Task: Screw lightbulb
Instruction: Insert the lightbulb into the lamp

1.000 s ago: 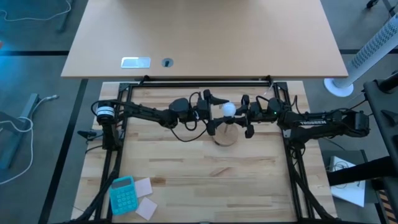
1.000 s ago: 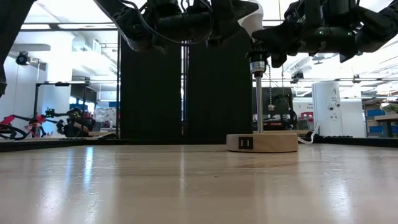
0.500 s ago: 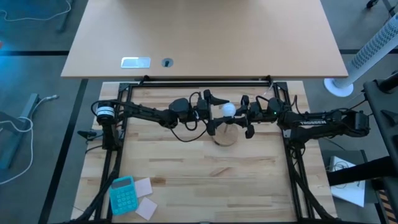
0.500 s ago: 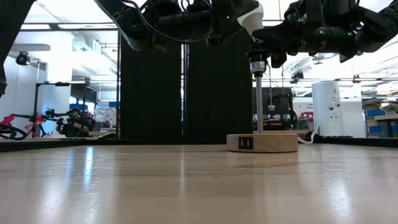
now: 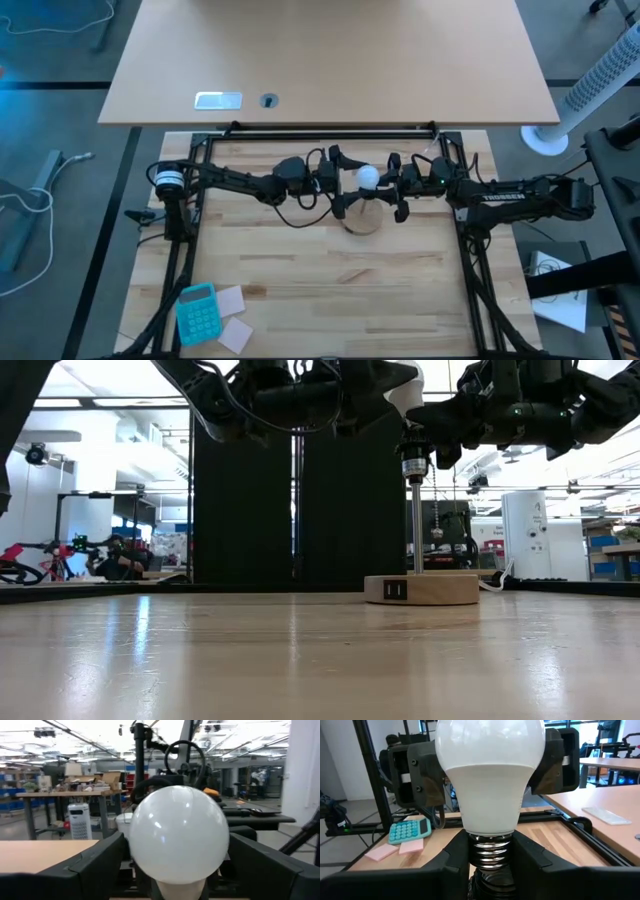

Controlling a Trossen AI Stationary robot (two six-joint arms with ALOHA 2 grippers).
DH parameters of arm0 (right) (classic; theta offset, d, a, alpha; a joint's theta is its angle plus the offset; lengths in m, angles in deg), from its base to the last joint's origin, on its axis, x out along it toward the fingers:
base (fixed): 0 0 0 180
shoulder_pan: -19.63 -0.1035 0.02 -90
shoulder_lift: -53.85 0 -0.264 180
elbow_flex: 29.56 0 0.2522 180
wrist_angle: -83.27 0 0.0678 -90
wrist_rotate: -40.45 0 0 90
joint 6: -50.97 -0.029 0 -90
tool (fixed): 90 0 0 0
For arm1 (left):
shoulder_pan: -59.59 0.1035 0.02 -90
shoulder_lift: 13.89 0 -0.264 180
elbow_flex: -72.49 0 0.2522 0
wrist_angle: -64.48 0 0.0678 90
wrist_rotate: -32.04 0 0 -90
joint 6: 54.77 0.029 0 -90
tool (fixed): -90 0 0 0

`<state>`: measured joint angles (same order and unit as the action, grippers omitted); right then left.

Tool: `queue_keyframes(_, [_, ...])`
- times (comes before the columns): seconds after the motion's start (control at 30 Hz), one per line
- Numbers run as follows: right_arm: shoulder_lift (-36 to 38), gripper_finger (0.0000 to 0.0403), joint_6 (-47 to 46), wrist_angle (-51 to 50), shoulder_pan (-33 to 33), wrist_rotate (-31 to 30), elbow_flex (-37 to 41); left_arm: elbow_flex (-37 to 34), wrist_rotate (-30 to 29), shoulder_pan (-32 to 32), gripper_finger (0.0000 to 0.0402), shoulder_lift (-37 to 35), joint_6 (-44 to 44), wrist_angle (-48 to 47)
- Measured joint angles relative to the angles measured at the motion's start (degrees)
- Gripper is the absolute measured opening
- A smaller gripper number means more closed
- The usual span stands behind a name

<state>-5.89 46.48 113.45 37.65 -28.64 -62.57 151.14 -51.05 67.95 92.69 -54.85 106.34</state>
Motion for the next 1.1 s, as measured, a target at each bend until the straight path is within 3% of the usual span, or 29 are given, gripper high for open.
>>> queue_keyframes(0.3, [0.00, 0.0092, 0.18, -0.07, 0.00, 0.02, 0.00, 0.25, 0.12, 0.00, 0.0347, 0.02, -1.06, 1.01])
queue_keyframes(0.57, [0.00, 0.0092, 0.11, -0.15, 0.00, 0.04, 0.00, 5.98, 0.12, 0.00, 0.0335, 0.11, 0.68, -9.84])
queue_keyframes(1.1, [-0.02, 0.0098, 0.35, -0.15, 0.00, 0.06, 0.00, 4.72, -0.19, 0.09, 0.0326, 0.11, 0.44, -6.91])
